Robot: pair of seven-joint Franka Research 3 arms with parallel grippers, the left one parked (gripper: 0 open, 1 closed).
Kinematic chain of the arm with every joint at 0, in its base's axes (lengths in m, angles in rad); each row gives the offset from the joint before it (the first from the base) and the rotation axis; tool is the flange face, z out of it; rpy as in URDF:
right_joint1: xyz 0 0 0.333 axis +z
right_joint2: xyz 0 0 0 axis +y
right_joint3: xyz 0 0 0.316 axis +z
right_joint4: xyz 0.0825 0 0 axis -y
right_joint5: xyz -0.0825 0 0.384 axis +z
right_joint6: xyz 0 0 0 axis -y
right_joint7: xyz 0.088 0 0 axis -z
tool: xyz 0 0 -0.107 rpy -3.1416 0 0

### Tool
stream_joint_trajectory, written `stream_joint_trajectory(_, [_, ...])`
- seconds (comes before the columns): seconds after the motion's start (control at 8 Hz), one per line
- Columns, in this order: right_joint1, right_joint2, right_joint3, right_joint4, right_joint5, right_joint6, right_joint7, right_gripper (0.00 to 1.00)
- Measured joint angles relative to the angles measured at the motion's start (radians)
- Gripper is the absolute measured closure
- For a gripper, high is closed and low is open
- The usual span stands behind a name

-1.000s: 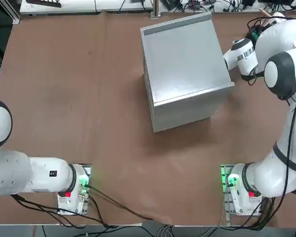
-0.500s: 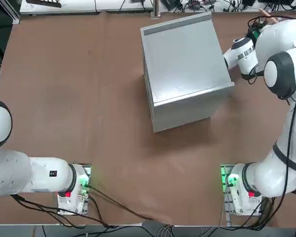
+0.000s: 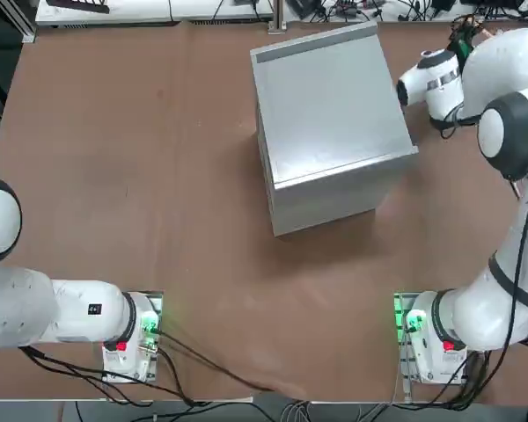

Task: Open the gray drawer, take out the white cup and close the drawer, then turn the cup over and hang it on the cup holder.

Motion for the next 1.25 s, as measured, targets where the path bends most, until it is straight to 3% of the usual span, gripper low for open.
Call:
stream_joint_trajectory(0.5, [0.001, -0.232, 0.013, 0.068, 0.489, 0.040, -0.265, 0.00])
stream_joint_trajectory(1.0, [-0.039, -0.373, 0.012, 0.179, 1.100, -0.052, -0.265, 0.00])
stream_joint_trajectory(1.25, [-0.104, -0.415, 0.011, 0.240, 1.319, -0.115, -0.237, 0.00])
